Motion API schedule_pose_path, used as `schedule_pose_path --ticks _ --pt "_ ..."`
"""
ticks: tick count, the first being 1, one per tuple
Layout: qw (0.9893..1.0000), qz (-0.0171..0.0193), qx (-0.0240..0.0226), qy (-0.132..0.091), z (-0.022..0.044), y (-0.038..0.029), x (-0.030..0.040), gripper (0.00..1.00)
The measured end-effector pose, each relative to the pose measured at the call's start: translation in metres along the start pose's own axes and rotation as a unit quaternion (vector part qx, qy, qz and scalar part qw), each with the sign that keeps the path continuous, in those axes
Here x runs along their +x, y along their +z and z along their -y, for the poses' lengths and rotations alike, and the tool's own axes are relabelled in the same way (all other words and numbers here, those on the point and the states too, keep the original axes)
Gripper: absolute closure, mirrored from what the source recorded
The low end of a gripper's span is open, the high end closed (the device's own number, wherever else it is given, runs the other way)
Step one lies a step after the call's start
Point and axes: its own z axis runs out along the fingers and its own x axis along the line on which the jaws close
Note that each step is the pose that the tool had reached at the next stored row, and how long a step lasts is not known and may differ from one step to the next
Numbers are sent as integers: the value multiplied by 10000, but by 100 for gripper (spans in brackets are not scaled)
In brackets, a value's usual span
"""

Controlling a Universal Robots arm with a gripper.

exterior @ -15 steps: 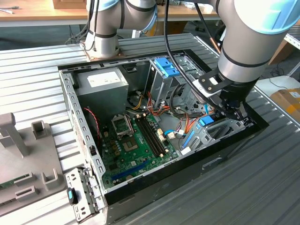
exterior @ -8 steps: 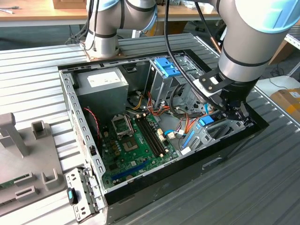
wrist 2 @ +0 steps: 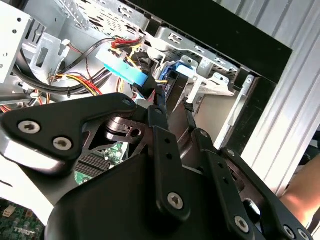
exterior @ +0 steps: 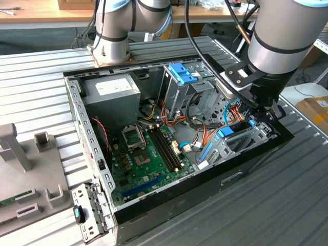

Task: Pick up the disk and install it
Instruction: 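Insert the disk into the insertion slot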

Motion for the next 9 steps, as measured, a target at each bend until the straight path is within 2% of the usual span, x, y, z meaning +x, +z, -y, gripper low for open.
schedule_pose_path --ticks 5,9 --pt "10000 1 0 0 -3 -2 0 70" --pt "10000 -13 1 -6 -49 -23 10 70"
